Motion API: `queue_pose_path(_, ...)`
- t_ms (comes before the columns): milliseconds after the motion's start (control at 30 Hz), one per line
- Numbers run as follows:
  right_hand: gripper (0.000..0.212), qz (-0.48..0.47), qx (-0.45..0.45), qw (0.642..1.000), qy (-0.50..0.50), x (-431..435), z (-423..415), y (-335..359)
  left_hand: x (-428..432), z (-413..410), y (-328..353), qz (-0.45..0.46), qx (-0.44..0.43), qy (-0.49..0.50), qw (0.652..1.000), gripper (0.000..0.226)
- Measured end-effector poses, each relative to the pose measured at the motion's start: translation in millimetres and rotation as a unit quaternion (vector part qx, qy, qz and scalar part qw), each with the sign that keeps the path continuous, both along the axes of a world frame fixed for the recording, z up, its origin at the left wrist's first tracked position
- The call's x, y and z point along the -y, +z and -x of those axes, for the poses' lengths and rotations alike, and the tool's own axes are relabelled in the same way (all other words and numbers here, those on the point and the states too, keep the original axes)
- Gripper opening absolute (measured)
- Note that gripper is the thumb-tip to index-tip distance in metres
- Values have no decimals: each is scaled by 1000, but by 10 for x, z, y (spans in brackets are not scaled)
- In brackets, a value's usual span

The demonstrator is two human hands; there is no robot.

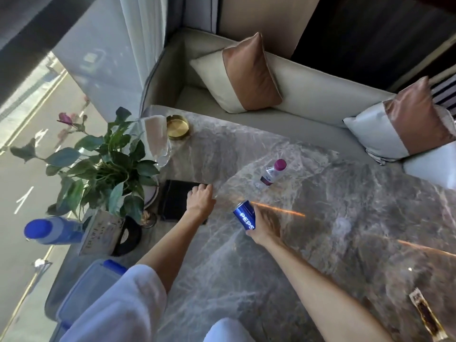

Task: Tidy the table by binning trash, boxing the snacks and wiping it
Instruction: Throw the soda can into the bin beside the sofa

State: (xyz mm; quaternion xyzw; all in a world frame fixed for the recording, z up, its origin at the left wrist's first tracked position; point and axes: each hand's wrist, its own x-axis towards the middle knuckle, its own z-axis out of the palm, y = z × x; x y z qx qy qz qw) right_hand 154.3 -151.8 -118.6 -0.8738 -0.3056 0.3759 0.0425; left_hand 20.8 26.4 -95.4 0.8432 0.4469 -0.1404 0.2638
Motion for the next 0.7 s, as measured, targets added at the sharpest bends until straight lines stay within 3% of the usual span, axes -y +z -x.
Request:
queue_pose_path(200,88,-72,-54,995,-40,271,151,432,355,273,-11,61,74,131,987,51)
queue_pose_path(333,89,-148,-92,983,-61,785,161,569,865,474,164,124,110,285,944,65)
queue_pose_path(500,88,-155,-86,984,-22,1529,190,816,1737,723,383,142,97,327,929,65)
queue_pose_path(600,88,-143,-89,986,8,1980,171,934,2319,838,459,181,142,373,899,70)
queue_pose_path(700,89,-124,-64,989,56,2369,172,1000,2873,902,530,169,153,387,893,72)
